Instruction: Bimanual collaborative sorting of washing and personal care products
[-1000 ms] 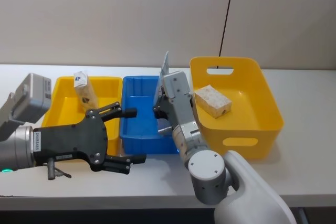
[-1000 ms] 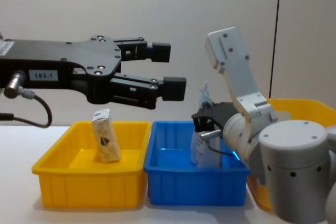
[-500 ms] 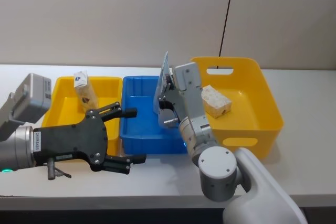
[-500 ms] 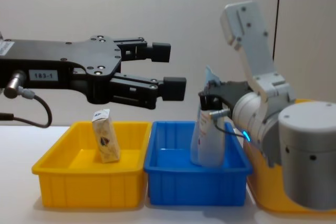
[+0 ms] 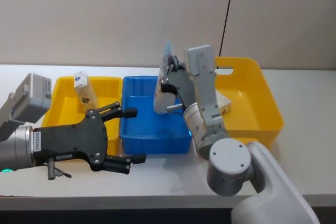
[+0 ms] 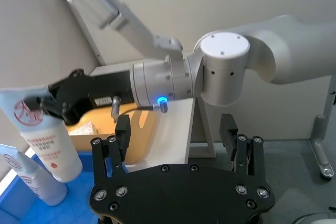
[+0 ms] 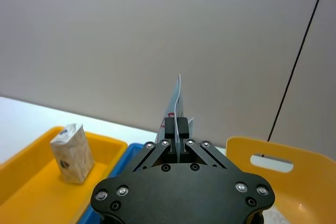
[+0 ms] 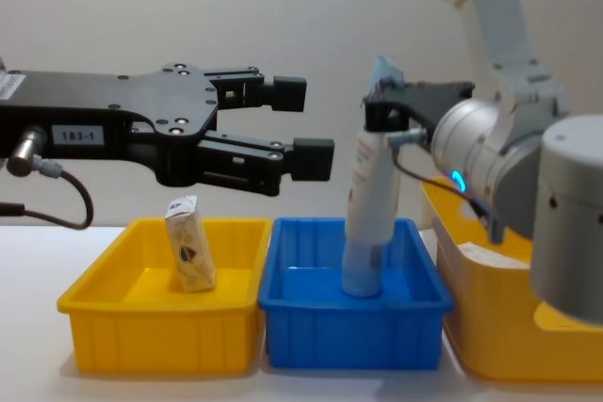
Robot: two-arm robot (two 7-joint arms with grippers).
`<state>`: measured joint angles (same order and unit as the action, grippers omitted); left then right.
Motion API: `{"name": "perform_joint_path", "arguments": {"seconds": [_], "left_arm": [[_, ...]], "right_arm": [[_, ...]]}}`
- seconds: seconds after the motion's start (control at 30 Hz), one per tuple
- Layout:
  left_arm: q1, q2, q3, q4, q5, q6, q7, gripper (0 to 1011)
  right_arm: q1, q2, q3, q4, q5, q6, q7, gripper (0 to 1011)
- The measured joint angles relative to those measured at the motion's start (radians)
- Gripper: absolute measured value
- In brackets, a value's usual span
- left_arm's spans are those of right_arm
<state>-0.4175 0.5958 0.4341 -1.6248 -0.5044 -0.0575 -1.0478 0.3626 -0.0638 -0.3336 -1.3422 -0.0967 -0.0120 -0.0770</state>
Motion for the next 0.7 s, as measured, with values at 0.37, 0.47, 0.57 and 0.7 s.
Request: {"name": "perform_joint_path", "arguments": {"seconds": [0.37,0.47,0.57,0.7], "left_arm": [[0.0,0.0,0.0,0.0,0.0,0.0,0.0,1002],[0.0,0.0,0.0,0.0,0.0,0.0,0.0,1001],[0.0,0.0,0.0,0.0,0.0,0.0,0.0,1002],[0.0,0.0,0.0,0.0,0.0,0.0,0.0,1002]], "right_arm": [[-0.009,-0.013,0.052,-0.089,0.009,0.024,-0.026,0],[-0.005,-0.017,0.07,-0.097,0.007,0.038,-0.042,0],[-0.001,-0.019,0.083,-0.099,0.004,0.049,-0.057,0],[0.007,-0.023,0.107,-0.094,-0.005,0.071,-0.084,0]]}}
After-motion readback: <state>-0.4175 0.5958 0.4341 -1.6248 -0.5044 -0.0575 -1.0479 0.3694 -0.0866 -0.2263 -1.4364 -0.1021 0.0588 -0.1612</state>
